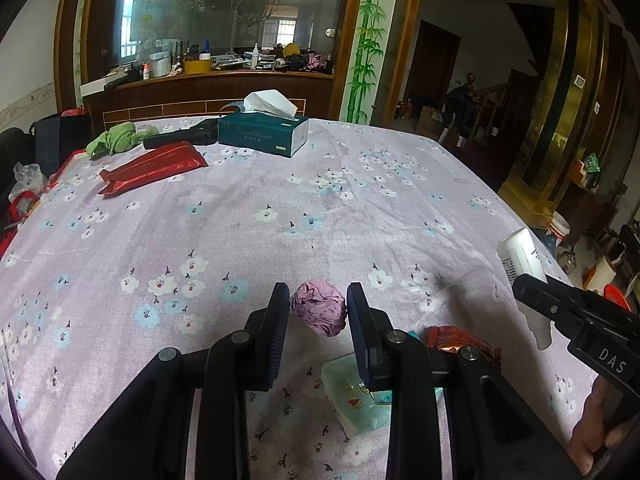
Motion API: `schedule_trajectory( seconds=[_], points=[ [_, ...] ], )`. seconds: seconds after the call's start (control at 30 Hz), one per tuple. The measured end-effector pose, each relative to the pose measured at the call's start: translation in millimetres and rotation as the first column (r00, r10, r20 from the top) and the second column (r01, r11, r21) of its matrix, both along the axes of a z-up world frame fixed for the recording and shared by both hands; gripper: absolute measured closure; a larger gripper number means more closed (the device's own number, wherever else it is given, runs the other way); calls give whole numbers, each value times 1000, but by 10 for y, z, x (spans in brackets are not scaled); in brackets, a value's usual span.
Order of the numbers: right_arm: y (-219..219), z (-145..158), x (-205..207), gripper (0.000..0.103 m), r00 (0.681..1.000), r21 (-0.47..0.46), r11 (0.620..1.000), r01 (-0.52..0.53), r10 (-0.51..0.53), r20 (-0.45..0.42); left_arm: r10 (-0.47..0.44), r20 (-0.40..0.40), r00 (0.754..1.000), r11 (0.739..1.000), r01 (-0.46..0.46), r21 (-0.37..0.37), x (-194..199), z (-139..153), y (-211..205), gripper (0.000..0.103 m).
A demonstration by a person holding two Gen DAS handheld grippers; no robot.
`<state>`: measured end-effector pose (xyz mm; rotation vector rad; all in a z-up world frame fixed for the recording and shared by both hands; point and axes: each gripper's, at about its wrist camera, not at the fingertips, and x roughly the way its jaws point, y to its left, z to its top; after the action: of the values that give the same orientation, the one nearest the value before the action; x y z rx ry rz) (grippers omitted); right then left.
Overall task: Collect trash
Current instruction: 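Lift the tissue ball and spray bottle off the table with both tools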
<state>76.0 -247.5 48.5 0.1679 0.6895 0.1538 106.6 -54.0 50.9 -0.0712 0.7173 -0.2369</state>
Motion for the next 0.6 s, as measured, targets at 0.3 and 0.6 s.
schedule_trajectory(
  seconds=[0.3, 0.6],
  points=[
    [26, 4, 12, 65, 1000, 0, 1000, -4, 4, -6, -4, -3, 1000, 1000, 4, 0, -1, 15, 7, 75],
    [30, 2, 17, 65, 1000, -2, 1000, -5, 5, -7, -4, -4, 1000, 1000, 4, 1, -1, 15, 5, 75]
  ],
)
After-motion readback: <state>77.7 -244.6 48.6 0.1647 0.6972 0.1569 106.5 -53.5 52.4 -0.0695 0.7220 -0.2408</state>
